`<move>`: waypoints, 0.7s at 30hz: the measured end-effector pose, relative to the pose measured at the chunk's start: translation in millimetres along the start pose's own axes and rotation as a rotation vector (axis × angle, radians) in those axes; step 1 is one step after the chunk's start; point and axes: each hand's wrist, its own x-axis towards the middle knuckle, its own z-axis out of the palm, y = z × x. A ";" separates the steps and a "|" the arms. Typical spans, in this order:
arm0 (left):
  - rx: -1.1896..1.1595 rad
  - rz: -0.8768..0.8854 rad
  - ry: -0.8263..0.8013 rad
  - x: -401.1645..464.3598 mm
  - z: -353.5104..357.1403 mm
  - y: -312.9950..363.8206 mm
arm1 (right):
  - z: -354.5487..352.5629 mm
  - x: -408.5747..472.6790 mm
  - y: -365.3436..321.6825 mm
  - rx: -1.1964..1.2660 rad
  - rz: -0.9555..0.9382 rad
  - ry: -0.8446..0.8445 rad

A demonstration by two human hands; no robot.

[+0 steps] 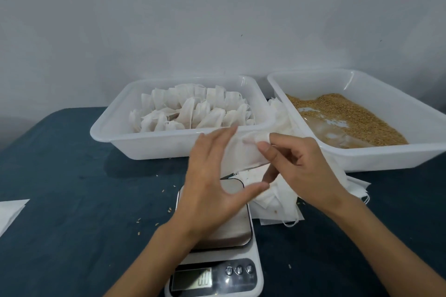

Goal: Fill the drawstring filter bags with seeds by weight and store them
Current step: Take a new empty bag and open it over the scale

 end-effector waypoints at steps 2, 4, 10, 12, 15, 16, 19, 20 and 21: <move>-0.021 0.006 -0.053 -5.2 7.8 3.9 | -4.6 0.6 -12.4 -0.087 -0.037 -0.032; -0.066 -0.020 -0.036 -8.2 9.7 6.9 | -5.8 4.4 -28.2 -0.166 -0.057 -0.115; -0.254 -0.148 -0.092 -8.3 11.5 12.7 | -4.9 19.1 -64.7 -0.327 0.105 -0.387; -0.310 -0.214 -0.089 -9.3 12.7 12.7 | -14.8 25.1 -71.9 -0.234 0.168 -0.381; -0.449 -0.286 -0.051 -8.9 12.0 9.8 | -59.8 40.2 -58.6 -0.164 0.156 -0.172; -0.514 -0.309 -0.047 -8.1 11.3 9.0 | -79.2 45.6 -44.7 -0.223 0.164 -0.080; -0.648 -0.359 -0.033 -5.9 9.3 8.0 | -141.9 57.7 20.3 -0.699 0.388 0.039; -0.667 -0.370 -0.027 -5.7 8.7 7.7 | -158.4 59.9 42.3 -0.901 0.543 -0.043; -0.677 -0.382 -0.018 -5.5 8.6 7.2 | -170.9 61.3 61.7 -1.041 0.688 -0.162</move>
